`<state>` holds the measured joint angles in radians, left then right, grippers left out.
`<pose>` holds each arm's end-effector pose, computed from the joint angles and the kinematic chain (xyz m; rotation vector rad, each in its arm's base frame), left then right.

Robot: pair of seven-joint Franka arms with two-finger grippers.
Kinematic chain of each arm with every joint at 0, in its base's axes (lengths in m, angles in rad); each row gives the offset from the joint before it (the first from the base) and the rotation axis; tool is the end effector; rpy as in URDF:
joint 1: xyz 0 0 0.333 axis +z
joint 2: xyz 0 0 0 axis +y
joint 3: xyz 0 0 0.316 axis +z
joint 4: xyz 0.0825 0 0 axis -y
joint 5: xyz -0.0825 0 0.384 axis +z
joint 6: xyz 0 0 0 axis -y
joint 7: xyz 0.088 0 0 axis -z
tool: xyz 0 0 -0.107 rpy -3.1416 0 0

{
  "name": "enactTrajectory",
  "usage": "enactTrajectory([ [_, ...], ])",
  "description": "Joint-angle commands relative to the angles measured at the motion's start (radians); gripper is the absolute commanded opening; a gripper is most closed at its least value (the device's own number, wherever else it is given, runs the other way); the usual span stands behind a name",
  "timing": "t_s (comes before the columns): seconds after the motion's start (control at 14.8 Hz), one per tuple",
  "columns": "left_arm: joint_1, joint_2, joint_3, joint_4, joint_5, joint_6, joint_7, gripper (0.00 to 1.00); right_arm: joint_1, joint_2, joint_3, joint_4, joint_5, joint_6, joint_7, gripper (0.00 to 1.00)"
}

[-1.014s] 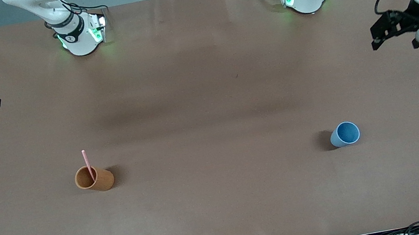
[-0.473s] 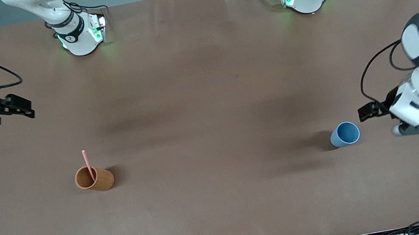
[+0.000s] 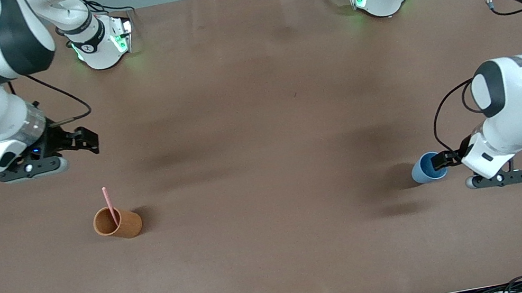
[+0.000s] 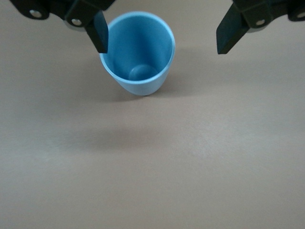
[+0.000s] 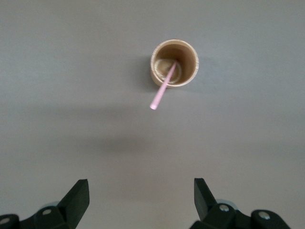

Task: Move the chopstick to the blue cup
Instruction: 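Grasp the blue cup with the left gripper while the right gripper lowers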

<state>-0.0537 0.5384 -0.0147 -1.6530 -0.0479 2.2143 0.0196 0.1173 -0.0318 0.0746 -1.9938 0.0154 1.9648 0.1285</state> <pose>0.6821 -0.0471 0.3009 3.0934 -0.0890 0.0337 0.5369 0.1057 0.4745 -3.1282 -0.0899 -0.0012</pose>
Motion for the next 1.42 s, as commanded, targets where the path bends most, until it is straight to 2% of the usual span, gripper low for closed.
enactTrajectory([
  [0.0,0.006,0.003,-0.001,-0.082,0.016,0.109,-0.007,1.00,0.008,0.012,-0.006,-0.089,0.002,0.133,0.013,0.97],
  [0.14,0.009,0.008,-0.001,-0.111,0.016,0.159,-0.007,0.96,0.009,0.044,-0.006,-0.086,-0.012,0.183,0.013,0.93],
  [0.2,0.008,0.021,-0.001,-0.107,0.014,0.160,-0.009,0.86,0.009,0.058,-0.007,-0.089,-0.020,0.216,0.013,0.88],
  [0.34,0.008,0.025,-0.001,-0.106,0.011,0.163,-0.010,0.37,0.010,0.092,-0.007,-0.094,-0.044,0.262,0.011,0.75],
  [0.41,0.008,0.023,-0.001,-0.108,0.013,0.162,-0.012,0.22,0.013,0.102,-0.007,-0.094,-0.060,0.276,0.013,0.72],
  [0.61,0.008,0.017,0.001,-0.108,0.017,0.145,-0.010,0.01,0.025,0.113,-0.007,-0.134,-0.101,0.357,0.013,0.63],
  [0.81,0.006,-0.012,0.005,-0.079,0.052,0.064,-0.013,0.00,0.027,0.116,-0.007,-0.149,-0.112,0.399,0.011,0.50],
  [0.95,0.005,-0.041,0.004,-0.039,0.060,-0.005,-0.016,0.00,0.025,0.121,-0.007,-0.151,-0.170,0.408,0.011,0.41],
  [1.08,-0.009,-0.076,-0.014,-0.010,0.060,-0.039,-0.073,0.00,0.021,0.122,-0.007,-0.163,-0.186,0.428,0.011,0.41],
  [1.22,-0.014,-0.107,-0.080,-0.004,0.060,-0.044,-0.209,0.00,0.018,0.122,-0.009,-0.189,-0.187,0.477,0.011,0.40],
  [1.35,-0.014,-0.126,-0.175,-0.008,0.062,-0.053,-0.402,0.00,0.013,0.122,-0.009,-0.192,-0.187,0.491,0.011,0.37],
])
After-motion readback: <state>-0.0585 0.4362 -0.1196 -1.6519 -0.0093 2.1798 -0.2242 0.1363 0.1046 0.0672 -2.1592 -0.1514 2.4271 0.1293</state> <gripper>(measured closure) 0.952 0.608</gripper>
